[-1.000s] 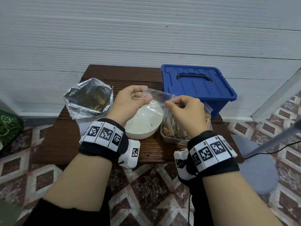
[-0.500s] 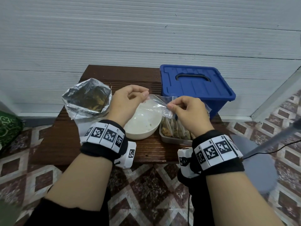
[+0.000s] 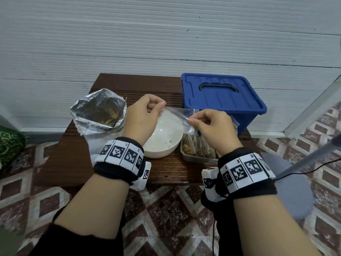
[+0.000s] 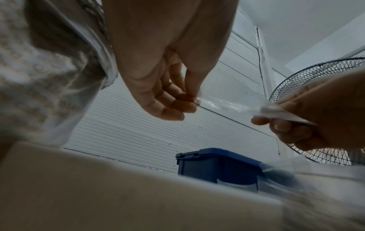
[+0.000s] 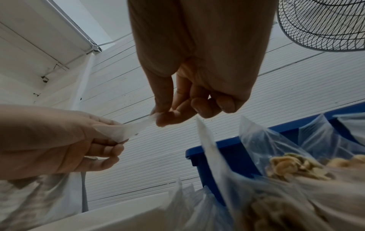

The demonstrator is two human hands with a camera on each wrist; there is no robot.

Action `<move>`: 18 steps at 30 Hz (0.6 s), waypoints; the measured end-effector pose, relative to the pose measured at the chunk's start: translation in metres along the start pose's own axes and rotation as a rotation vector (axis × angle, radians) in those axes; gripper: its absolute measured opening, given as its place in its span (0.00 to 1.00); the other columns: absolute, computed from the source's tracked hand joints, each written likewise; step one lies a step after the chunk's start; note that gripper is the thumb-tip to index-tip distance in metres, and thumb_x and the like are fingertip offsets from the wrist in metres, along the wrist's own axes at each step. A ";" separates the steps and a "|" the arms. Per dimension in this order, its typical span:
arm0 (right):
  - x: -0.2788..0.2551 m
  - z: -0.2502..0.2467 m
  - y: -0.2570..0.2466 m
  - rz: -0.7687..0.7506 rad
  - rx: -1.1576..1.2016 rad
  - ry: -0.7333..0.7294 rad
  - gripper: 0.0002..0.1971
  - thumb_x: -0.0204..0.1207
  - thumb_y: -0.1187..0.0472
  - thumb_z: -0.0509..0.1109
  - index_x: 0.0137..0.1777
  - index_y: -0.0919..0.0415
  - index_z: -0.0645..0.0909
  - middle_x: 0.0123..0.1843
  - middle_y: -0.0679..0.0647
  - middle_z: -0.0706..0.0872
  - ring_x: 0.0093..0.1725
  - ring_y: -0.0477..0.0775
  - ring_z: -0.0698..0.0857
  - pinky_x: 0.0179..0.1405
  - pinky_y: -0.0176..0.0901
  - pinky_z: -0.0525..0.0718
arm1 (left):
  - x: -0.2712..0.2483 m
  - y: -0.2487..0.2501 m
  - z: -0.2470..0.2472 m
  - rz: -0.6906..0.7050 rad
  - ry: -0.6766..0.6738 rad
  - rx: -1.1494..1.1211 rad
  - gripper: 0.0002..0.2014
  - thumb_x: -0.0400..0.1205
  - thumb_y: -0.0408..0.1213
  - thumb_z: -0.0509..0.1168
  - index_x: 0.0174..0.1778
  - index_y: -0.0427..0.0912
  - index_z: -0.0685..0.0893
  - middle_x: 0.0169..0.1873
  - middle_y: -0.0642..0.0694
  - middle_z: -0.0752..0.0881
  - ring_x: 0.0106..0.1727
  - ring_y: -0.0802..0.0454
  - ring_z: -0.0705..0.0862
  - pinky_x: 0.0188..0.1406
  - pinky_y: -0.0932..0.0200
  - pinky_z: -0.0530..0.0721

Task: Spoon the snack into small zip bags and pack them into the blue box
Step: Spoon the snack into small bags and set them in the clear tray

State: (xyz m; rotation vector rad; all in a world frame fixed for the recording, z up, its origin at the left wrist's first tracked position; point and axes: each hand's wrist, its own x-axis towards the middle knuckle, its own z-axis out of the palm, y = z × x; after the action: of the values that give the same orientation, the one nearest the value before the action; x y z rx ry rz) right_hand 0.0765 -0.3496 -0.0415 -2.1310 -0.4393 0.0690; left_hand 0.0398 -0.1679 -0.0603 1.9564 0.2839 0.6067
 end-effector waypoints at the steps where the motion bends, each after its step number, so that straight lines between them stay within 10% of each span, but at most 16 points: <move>1: 0.000 0.000 0.000 -0.001 -0.001 0.004 0.02 0.77 0.58 0.72 0.47 0.54 0.86 0.39 0.47 0.86 0.40 0.42 0.83 0.39 0.29 0.81 | 0.000 0.000 0.000 -0.013 -0.020 0.013 0.05 0.84 0.41 0.67 0.44 0.57 0.82 0.38 0.55 0.87 0.42 0.62 0.85 0.42 0.75 0.79; 6: 0.001 -0.001 0.003 0.002 -0.024 0.066 0.02 0.76 0.57 0.73 0.46 0.53 0.86 0.40 0.46 0.87 0.42 0.42 0.84 0.42 0.31 0.81 | 0.000 0.006 -0.008 0.025 -0.144 0.064 0.20 0.76 0.50 0.73 0.63 0.55 0.83 0.57 0.61 0.84 0.57 0.70 0.80 0.56 0.78 0.73; 11: 0.001 0.001 0.001 -0.011 -0.023 0.057 0.05 0.76 0.56 0.73 0.47 0.56 0.87 0.39 0.48 0.88 0.41 0.44 0.85 0.41 0.32 0.81 | -0.009 0.011 -0.002 0.364 -0.429 0.395 0.47 0.56 0.67 0.78 0.74 0.61 0.74 0.66 0.65 0.76 0.72 0.61 0.70 0.74 0.53 0.62; 18: -0.001 0.006 -0.003 -0.020 0.016 0.011 0.07 0.75 0.54 0.73 0.47 0.56 0.87 0.38 0.48 0.88 0.40 0.43 0.84 0.46 0.39 0.82 | -0.009 0.003 0.005 0.431 -0.355 0.426 0.38 0.63 0.59 0.79 0.71 0.60 0.79 0.60 0.66 0.75 0.70 0.58 0.71 0.65 0.57 0.57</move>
State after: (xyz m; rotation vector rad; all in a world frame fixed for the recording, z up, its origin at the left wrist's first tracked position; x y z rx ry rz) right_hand 0.0730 -0.3439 -0.0425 -2.1101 -0.4516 0.0488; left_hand 0.0344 -0.1770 -0.0623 2.5194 -0.2610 0.4805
